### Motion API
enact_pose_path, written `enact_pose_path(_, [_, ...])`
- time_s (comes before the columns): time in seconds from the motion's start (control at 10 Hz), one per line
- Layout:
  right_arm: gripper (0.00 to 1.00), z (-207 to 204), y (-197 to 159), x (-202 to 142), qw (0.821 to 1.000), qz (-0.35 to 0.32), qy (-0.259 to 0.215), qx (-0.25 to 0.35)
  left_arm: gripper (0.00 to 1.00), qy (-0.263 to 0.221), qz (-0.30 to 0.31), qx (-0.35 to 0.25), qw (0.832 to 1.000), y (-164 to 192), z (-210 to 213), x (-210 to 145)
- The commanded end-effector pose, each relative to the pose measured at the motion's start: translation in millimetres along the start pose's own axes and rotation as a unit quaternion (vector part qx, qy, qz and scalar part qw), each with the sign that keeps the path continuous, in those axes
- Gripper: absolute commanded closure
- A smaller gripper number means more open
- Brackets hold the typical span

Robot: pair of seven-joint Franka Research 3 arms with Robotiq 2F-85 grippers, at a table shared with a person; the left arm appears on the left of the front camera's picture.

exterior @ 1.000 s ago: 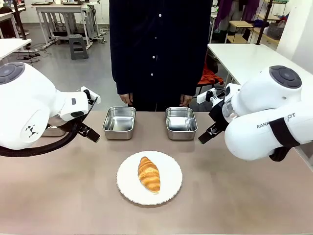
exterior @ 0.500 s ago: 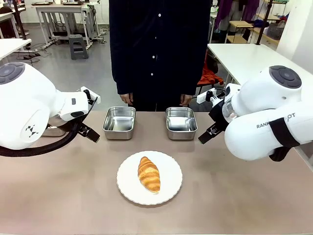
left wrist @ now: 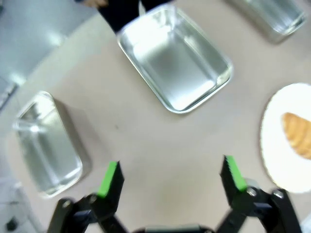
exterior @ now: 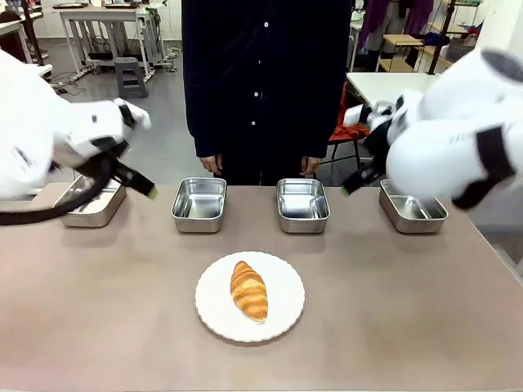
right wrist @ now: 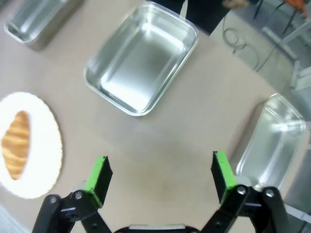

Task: Place the bread in the container.
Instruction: Place the Butter Roll into the Airtight Container indicated by the human.

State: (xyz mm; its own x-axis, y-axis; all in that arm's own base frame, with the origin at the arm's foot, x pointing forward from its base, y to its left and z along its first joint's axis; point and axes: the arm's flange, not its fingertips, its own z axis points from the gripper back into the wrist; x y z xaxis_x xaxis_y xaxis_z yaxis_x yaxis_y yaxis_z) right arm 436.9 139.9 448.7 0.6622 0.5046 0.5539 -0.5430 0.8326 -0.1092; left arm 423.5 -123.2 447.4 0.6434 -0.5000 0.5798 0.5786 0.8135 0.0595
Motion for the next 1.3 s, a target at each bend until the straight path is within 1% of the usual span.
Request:
enact_pose_path(0.0, [0.00,46.0,-64.0,15.7,0.998,-0.012,-0.029,0.051,0.00,0.000,-0.037,-0.062,0.997,61.4,42.7,10.1])
enact_pose_path(0.1, [0.00,67.4,-102.5,13.6,0.995,-0.009,-0.049,0.086,0.00,0.000,-0.078,-0.095,0.992,92.4,60.8,10.0])
enact_pose_path(0.2, [0.00,86.2,-138.1,1.7,0.993,-0.010,-0.071,0.097,0.00,-0.022,-0.103,-0.132,0.986,127.2,77.8,-0.5])
enact_pose_path(0.3, [0.00,99.0,-165.4,-14.5,0.989,0.002,-0.091,0.120,0.00,-0.052,-0.112,-0.153,0.980,156.3,89.5,-15.0])
enact_pose_path(0.4, [0.00,106.7,-181.2,-30.1,0.985,0.019,-0.107,0.130,0.00,-0.065,-0.135,-0.165,0.975,175.8,98.8,-28.2])
enact_pose_path(0.5, [0.00,111.5,-191.1,-45.5,0.984,0.034,-0.124,0.124,0.00,-0.085,-0.158,-0.174,0.968,192.1,104.8,-39.6])
enact_pose_path(0.6, [0.00,112.5,-194.4,-54.2,0.976,0.063,-0.144,0.148,0.00,-0.114,-0.173,-0.179,0.962,203.8,104.7,-45.7])
enact_pose_path(0.7, [0.00,123.0,-186.9,-39.6,0.988,0.011,-0.112,0.110,0.00,-0.078,-0.139,-0.152,0.976,178.4,118.6,-42.3])
enact_pose_path(1.0, [0.00,123.0,-186.9,-39.6,0.988,0.011,-0.112,0.110,0.00,-0.078,-0.139,-0.152,0.976,178.4,118.6,-42.3])
enact_pose_path(1.1, [0.00,120.7,-188.6,-46.5,0.987,0.027,-0.111,0.115,0.00,-0.078,-0.149,-0.151,0.974,185.5,114.8,-45.6])
enact_pose_path(1.2, [0.00,129.9,-204.0,-50.4,0.986,0.029,-0.113,0.117,0.00,-0.082,-0.130,-0.136,0.979,197.7,120.6,-49.2])
